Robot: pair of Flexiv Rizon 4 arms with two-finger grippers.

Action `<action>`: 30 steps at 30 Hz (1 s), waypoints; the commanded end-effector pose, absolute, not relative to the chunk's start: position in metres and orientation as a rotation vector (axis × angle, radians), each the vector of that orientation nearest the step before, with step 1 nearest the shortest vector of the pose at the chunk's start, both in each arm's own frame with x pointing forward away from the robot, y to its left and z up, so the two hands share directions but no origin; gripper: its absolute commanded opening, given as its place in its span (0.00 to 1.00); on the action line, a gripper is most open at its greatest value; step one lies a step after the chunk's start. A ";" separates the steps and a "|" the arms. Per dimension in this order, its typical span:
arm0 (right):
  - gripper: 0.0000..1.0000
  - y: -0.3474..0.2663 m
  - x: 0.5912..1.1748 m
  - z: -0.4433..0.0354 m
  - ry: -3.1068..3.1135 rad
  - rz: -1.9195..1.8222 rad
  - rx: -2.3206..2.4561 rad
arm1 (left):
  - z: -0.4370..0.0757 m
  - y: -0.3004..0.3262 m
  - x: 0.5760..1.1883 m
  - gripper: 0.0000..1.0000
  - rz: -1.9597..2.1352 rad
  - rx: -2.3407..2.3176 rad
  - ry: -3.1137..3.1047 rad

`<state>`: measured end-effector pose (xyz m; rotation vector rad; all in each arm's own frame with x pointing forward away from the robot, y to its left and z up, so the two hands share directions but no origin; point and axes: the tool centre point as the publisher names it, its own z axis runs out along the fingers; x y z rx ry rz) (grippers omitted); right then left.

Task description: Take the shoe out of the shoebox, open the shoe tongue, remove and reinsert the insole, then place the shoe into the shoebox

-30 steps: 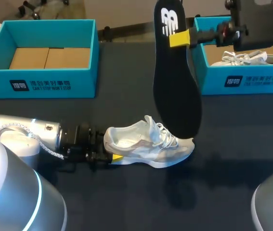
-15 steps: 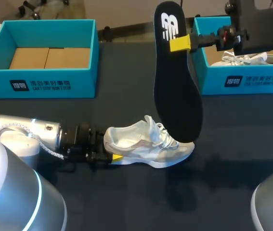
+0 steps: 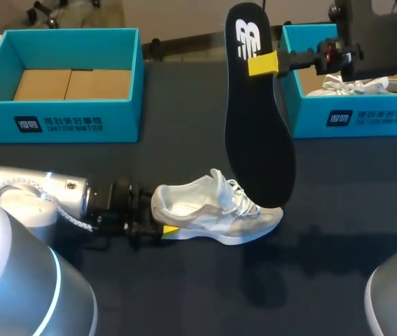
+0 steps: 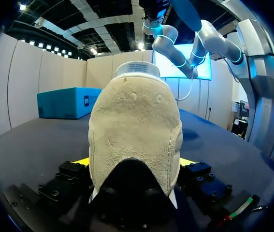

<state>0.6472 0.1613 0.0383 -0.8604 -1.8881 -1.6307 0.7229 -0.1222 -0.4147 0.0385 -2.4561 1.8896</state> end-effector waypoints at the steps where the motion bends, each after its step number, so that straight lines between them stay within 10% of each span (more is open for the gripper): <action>1: 0.00 0.164 0.648 0.038 -1.888 -1.629 -0.864 | -0.412 -0.114 0.726 1.00 1.848 0.027 -2.473; 30: 0.00 0.164 0.648 0.038 -1.888 -1.629 -0.864 | -0.382 -0.101 0.729 1.00 1.526 -0.198 -2.629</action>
